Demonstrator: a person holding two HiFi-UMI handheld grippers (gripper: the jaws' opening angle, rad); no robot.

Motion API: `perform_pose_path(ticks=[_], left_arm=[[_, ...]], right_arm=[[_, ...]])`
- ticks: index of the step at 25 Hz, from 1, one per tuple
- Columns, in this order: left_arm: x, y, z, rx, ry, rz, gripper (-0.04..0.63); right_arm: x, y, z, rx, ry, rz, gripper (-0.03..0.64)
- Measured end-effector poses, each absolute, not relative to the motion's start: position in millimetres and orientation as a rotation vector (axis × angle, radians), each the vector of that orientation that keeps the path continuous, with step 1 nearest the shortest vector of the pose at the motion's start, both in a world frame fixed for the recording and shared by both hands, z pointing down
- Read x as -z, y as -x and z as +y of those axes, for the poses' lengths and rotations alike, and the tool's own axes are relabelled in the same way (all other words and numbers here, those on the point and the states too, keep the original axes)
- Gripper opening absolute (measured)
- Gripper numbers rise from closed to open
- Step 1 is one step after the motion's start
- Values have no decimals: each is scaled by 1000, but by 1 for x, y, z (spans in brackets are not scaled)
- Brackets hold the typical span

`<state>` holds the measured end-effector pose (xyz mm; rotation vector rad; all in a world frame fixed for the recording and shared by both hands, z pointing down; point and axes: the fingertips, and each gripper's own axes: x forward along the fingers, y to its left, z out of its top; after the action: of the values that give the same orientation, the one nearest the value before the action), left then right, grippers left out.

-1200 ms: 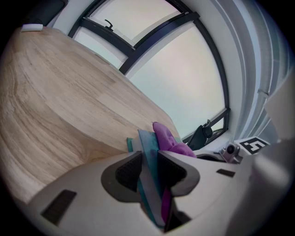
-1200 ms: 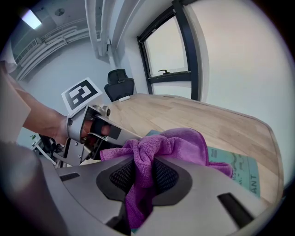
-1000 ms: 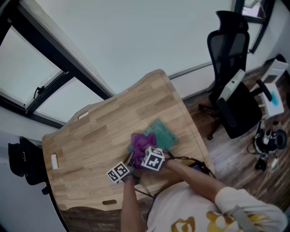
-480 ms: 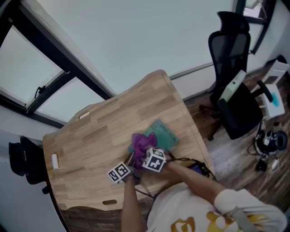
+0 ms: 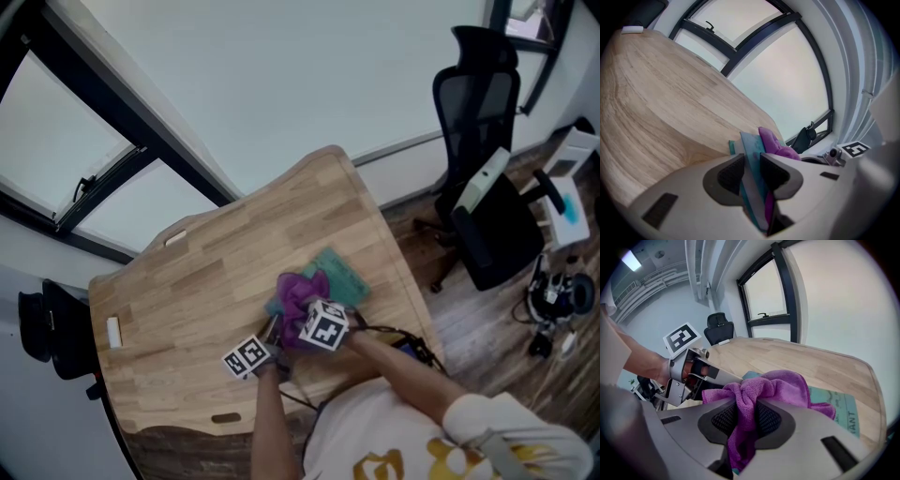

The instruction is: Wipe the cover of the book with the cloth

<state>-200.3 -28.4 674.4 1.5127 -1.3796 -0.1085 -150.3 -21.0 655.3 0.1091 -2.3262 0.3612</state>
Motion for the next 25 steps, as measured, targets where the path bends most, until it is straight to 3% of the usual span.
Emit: perform_pose_path(ticks=[25], left_arm=[[-674,200,-29,115,-1513,-1369,107]], right_arm=[[-652,124,-62,-454,-248,-2323,75]])
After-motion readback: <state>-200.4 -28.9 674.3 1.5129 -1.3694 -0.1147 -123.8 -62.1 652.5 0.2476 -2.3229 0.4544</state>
